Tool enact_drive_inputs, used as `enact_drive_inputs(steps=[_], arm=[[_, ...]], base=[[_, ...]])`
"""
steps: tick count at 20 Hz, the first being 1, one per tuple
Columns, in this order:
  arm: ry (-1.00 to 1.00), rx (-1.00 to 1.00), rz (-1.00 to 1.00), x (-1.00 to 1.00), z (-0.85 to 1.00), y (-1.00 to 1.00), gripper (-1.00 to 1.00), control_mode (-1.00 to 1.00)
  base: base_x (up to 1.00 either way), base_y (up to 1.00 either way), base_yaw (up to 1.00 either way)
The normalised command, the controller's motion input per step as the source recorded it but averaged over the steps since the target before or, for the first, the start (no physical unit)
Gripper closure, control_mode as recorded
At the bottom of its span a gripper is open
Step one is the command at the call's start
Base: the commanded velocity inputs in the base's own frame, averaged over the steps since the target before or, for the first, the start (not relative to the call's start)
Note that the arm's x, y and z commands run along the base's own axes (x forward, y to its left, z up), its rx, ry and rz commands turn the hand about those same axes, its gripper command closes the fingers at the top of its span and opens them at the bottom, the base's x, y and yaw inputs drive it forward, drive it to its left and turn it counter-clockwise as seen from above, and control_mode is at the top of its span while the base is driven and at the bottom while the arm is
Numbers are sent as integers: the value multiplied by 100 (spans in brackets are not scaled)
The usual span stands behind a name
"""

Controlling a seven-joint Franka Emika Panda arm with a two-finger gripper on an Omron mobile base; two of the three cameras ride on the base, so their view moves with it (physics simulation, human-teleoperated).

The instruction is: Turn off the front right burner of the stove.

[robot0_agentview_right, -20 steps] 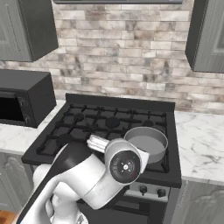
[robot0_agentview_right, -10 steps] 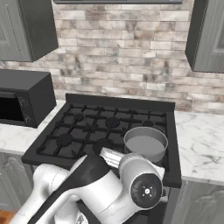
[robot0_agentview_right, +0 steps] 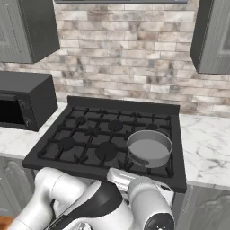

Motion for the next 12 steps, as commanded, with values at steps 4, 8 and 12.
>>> enact_drive_inputs(steps=[4,8,12], arm=[[0,20,-10,0,-30,-5,-100,-100],[0,23,-10,0,-37,-15,-100,-100],[0,27,-5,0,-29,-28,-100,-100]], base=[[0,0,0],[0,0,0],[0,0,0]])
